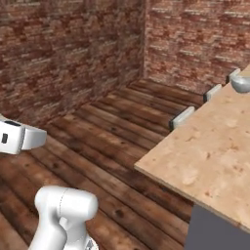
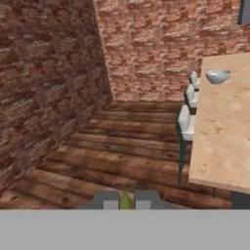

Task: There is a bowl on the dining counter. Grab a lemon wedge from the fridge and place it in the bowl. Then get the liquor bottle and glass cup from the cabinet and place them next to the bowl.

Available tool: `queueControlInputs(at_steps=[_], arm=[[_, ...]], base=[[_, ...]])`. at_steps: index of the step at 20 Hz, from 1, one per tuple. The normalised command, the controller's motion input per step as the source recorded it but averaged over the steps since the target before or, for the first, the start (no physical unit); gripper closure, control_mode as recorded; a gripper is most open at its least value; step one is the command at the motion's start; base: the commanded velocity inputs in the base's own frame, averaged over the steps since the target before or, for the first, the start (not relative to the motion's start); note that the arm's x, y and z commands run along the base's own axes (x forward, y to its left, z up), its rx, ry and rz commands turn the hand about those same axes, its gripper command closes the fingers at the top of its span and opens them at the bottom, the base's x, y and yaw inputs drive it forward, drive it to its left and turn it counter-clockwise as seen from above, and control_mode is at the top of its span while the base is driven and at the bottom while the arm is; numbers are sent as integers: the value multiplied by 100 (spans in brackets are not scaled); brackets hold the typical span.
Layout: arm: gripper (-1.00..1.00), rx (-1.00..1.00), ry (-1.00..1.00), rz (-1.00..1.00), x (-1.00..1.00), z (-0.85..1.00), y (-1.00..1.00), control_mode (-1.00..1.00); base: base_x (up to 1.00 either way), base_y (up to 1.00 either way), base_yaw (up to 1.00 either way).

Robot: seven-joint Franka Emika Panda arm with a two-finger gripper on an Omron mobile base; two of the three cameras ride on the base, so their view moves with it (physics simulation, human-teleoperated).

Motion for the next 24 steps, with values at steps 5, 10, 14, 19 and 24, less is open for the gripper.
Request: queueControlInputs(at_steps=[5,10,14,19,24], arm=[[100,0,0,0,0,0,0,100],[100,0,0,0,0,0,0,100],[100,0,0,0,0,0,0,100],[100,0,0,0,0,0,0,100],[100,0,0,0,0,0,0,100]], base=[[74,100,-42],[78,100,-39],[88,100,-38],[99,100,-38],[100,91,-40]])
